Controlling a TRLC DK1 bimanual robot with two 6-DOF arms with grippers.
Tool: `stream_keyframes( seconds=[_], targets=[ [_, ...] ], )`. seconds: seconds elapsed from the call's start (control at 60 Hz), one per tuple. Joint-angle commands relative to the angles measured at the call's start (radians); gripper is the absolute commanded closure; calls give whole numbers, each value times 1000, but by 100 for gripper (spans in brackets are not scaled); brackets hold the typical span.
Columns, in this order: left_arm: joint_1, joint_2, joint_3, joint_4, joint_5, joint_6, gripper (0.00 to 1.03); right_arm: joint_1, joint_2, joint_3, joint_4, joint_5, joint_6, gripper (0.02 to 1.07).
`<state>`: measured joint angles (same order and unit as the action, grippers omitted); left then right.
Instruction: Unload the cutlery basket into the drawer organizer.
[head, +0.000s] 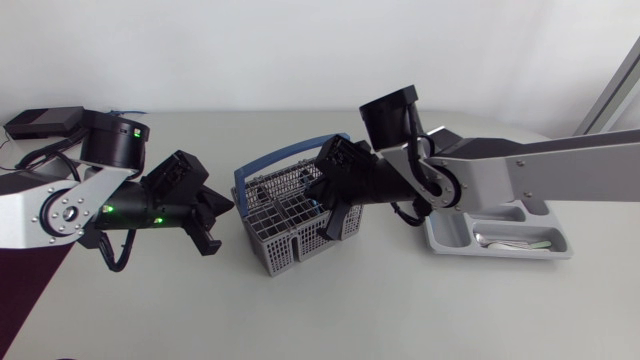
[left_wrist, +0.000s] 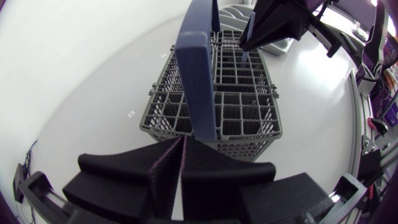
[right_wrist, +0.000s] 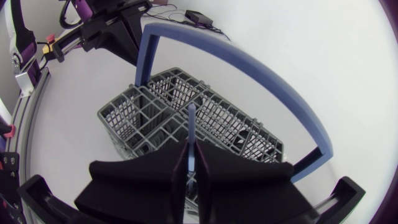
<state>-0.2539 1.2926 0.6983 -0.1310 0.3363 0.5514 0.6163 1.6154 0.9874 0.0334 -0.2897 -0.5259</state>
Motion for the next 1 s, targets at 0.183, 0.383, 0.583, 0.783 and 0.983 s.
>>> stream_keyframes(
  seconds=[0.183, 0.383, 0.583, 0.783, 0.983],
  targets=[
    [-10, -35, -37, -12, 7, 16, 79, 13, -124, -46, 3, 1, 14, 102],
    [-19, -58, -46, -22, 6, 13, 79, 33, -212, -64, 2, 1, 44, 102],
    [-21, -76, -48, -38, 6, 13, 79, 62, -302, -49, -44, 3, 83, 102],
    [-28, -96, -49, -48, 3, 13, 79, 36, -462, 7, -198, -12, 121, 102],
    [-35, -101, -54, -48, 3, 13, 79, -283, -485, 151, -472, -197, 144, 102]
  ],
)
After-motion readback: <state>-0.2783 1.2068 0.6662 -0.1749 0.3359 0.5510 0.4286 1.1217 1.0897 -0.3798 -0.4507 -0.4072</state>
